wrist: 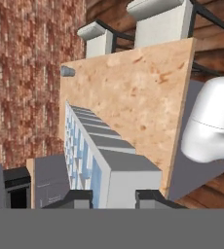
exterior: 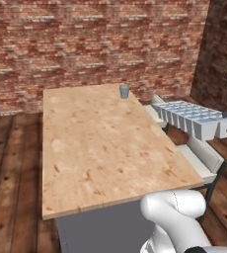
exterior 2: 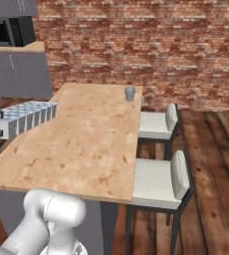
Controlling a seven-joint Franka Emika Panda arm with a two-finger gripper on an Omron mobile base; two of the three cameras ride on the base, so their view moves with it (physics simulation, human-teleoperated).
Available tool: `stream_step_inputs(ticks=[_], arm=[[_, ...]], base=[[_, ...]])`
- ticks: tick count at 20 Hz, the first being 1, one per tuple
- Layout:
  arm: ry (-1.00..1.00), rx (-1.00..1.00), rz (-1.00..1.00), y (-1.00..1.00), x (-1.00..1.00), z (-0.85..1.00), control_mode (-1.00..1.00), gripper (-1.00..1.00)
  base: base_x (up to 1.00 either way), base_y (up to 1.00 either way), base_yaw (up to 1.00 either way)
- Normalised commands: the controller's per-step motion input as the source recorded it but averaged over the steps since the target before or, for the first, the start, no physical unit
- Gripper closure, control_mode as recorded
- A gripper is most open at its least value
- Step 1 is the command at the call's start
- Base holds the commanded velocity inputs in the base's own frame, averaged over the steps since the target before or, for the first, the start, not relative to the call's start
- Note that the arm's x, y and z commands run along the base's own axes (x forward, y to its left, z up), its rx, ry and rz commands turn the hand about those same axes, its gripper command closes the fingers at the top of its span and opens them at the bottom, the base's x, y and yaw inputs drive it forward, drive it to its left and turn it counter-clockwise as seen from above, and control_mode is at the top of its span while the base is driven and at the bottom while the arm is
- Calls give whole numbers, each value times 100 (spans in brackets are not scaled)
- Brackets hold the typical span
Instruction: Open the freezer door, pick up the ice cube tray from the freezer, and place it on the dining counter.
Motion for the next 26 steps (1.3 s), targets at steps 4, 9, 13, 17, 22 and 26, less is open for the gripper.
stream_step_inputs(ticks=[4, 9, 13, 17, 22, 26], arm=[[0, 0, 1, 0, 92, -8, -100, 100], [0, 0, 2, 0, 92, -18, -100, 100], [0, 0, 2, 0, 93, -30, -100, 100], [0, 0, 2, 0, 86, -42, -100, 100], [0, 0, 3, 0, 54, -66, -100, 100], [0, 0, 4, 0, 39, -80, -100, 100]], base=[[0, 0, 0], [0, 0, 0], [0, 0, 0], [0, 0, 0], [0, 0, 0], [0, 0, 0]])
